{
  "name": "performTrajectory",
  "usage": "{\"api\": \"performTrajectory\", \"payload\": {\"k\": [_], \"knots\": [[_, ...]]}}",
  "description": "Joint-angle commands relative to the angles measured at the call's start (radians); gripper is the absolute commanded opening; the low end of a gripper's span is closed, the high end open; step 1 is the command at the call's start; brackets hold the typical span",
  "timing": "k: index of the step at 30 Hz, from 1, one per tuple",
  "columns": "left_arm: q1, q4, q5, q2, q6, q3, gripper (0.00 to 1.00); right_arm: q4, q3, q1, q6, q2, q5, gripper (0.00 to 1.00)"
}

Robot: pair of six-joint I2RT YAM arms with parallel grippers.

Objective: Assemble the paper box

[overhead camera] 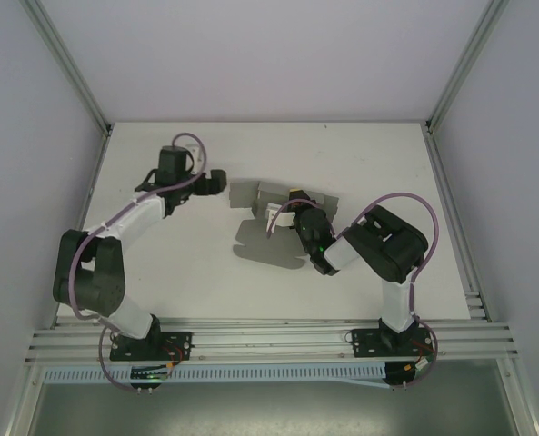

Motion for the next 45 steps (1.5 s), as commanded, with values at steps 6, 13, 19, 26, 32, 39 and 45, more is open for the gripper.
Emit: {"api": "performTrajectory", "payload": {"k": [6, 13, 19, 26, 32, 39, 45], "knots": [[0.029, -0.024, 0.241, 0.225, 0.133, 0.135, 0.89, 0.031, -0.014, 0.008, 0.024, -0.014, 0.011, 0.00], [-0.003, 0.068, 0.559, 0.286, 0.196, 0.089, 0.72, 0.031, -0.006, 0.008, 0.029, -0.011, 0.013, 0.00], [-0.079, 0.085, 0.616, 0.265, 0.262, 0.042, 0.63, 0.032, -0.002, 0.008, 0.032, -0.008, 0.010, 0.00], [-0.123, 0.152, 0.621, 0.246, 0.261, -0.032, 0.62, 0.031, -0.005, 0.006, 0.050, -0.018, 0.009, 0.00], [-0.123, 0.208, 0.614, 0.244, 0.263, -0.036, 0.65, 0.032, -0.003, 0.008, 0.050, -0.015, 0.003, 0.00], [-0.123, 0.185, 0.672, 0.309, 0.332, 0.045, 0.65, 0.032, -0.001, 0.012, 0.058, -0.022, -0.009, 0.00], [-0.140, 0.144, 0.647, 0.357, 0.382, 0.104, 0.66, 0.023, -0.003, 0.016, 0.090, -0.048, -0.028, 0.00]]}}
